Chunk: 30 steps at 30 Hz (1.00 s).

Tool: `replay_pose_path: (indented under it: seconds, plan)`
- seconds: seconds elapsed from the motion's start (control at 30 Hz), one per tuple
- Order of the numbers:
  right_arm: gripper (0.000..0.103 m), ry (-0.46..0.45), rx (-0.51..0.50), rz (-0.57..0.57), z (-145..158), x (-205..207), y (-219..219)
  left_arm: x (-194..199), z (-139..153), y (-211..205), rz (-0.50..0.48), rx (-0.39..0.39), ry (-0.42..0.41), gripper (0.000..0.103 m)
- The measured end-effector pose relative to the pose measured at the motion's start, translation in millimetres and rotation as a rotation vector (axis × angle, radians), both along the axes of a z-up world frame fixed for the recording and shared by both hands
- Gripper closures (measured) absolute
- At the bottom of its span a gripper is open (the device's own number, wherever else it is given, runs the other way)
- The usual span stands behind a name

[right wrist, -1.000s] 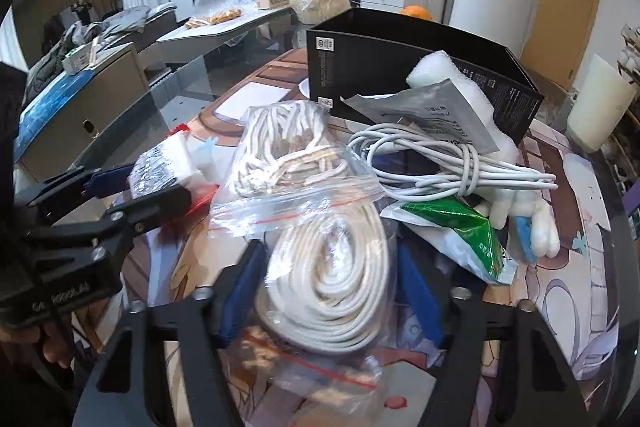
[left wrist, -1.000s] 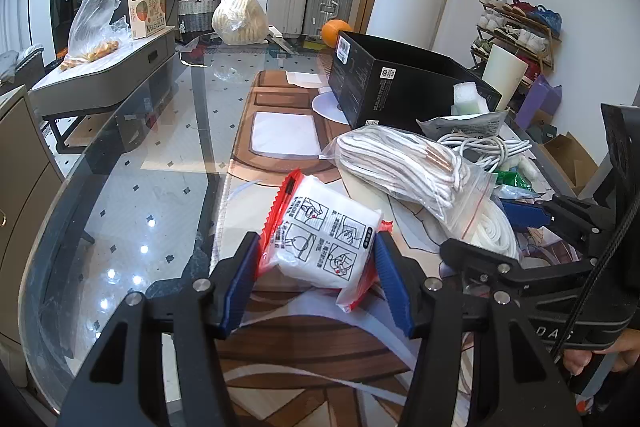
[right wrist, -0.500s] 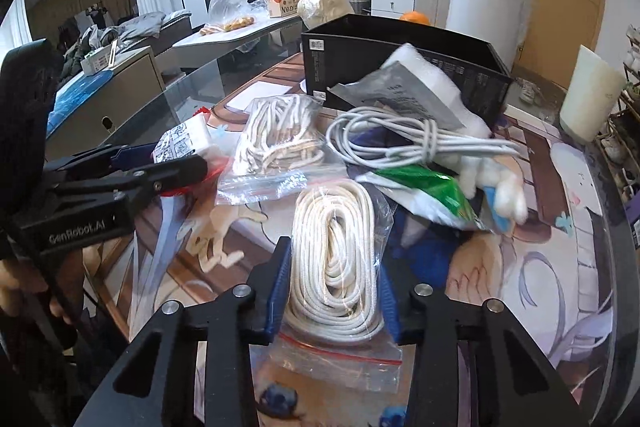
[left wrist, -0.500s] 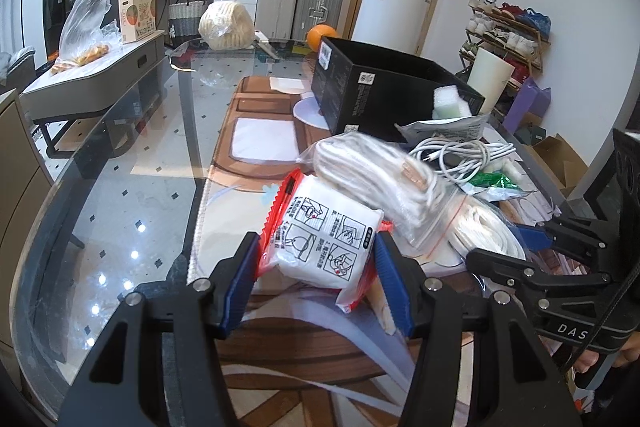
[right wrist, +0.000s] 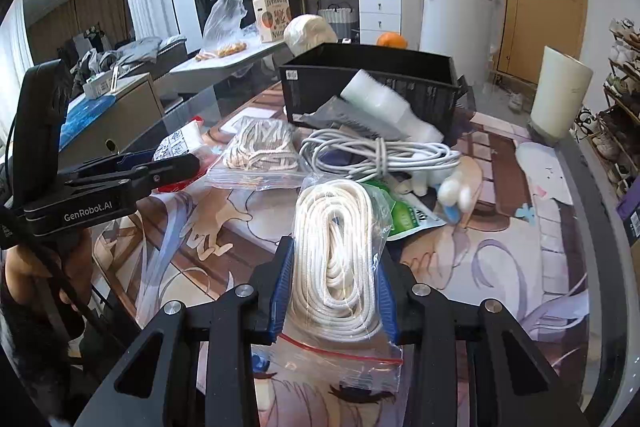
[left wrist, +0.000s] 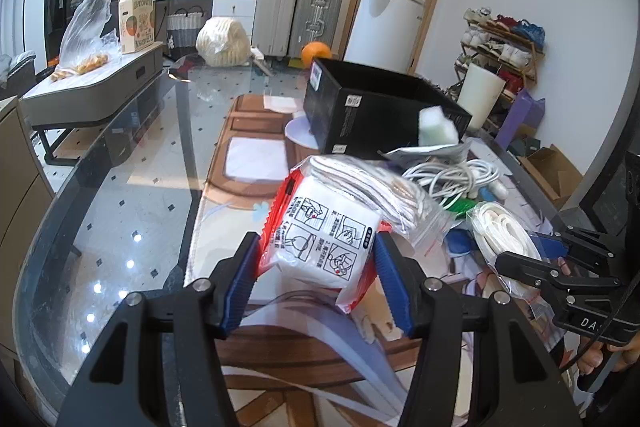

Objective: Organize soft objects
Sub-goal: 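Carry the packet in the left gripper and rope bag in the right over the black box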

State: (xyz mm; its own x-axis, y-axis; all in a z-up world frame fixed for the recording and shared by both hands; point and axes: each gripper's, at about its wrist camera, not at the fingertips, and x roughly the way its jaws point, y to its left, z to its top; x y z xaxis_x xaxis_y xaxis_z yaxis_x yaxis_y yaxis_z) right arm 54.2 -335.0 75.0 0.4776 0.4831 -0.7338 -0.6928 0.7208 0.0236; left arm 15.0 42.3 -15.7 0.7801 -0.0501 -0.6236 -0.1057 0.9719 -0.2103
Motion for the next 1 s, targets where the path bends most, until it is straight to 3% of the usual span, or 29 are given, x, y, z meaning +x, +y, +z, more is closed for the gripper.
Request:
replay_pose_path:
  seconds: [0.63, 1.0]
  plan:
    - [0.066, -0.043, 0.060, -0.041, 21, 7, -21, -8, 19, -2, 0.027, 0.009, -0.067, 0.046]
    - [0.066, -0.104, 0.085, -0.030, 43, 17, -19, 3, 33, -13, -0.015, 0.013, -0.099, 0.046]
